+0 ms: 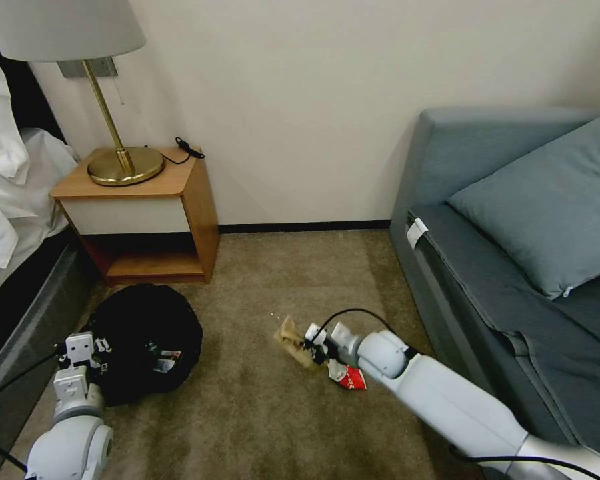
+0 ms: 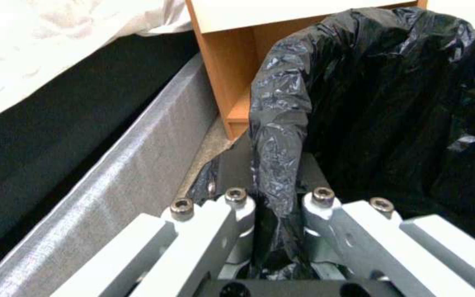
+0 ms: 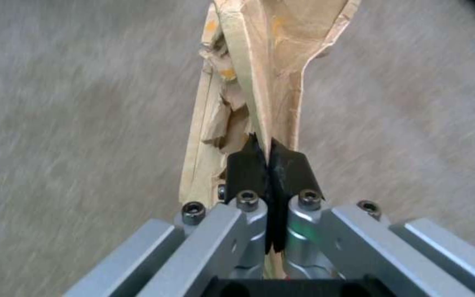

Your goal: Pick up the trash bin, then pick up the garbage on the floor and place it into the trash bin.

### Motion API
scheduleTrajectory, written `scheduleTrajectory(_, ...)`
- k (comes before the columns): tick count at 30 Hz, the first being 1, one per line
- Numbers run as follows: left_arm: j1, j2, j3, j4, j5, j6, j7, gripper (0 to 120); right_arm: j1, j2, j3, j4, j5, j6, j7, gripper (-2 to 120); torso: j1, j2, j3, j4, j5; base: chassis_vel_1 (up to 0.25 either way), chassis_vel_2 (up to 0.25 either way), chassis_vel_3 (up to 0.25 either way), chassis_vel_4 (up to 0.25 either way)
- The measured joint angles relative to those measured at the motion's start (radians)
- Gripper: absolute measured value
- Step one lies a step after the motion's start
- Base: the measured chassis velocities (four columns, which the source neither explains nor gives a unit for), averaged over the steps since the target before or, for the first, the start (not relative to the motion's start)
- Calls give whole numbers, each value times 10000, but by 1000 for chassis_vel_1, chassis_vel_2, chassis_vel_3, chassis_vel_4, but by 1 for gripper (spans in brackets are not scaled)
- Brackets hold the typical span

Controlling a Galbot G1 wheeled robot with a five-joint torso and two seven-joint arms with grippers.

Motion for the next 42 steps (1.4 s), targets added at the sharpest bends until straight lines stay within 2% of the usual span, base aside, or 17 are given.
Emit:
scheduleTrajectory(7,-33,10,108,-115,23,54,-2,4,852,3,286,785,1116,-190,43,0,0,0,-1,0,-2,0,0,0,0)
scheduleTrajectory(9,-37,-44,163,-115,71,54,-5,4,1383,142,278,1158,2134,-252,41,0,0,0,0,0,-1,0,0,0,0)
scheduleTrajectory(15,-65,-112,254,-116,224,59,-5,4,2675,700,-179,1658,3525,-498,49,0,0,0,0,2,-4,0,0,0,0)
scheduleTrajectory(19,-95,-113,285,-146,232,87,-2,4,3224,1189,-513,1611,3773,-607,106,0,0,0,0,3,-3,0,0,0,0)
scheduleTrajectory(22,-121,-126,327,-187,235,103,-1,4,3629,1925,-915,1159,3900,-627,190,0,0,0,0,3,-3,0,0,0,0)
scheduleTrajectory(29,-255,-161,433,-188,236,157,2,4,3789,2896,-1424,242,3976,-592,312,0,0,0,0,2,-3,0,0,0,0)
scheduleTrajectory(42,-334,-176,436,-86,169,186,1,4,3010,3842,-2122,-610,3660,-214,499,0,0,0,0,1,-3,0,0,0,0)
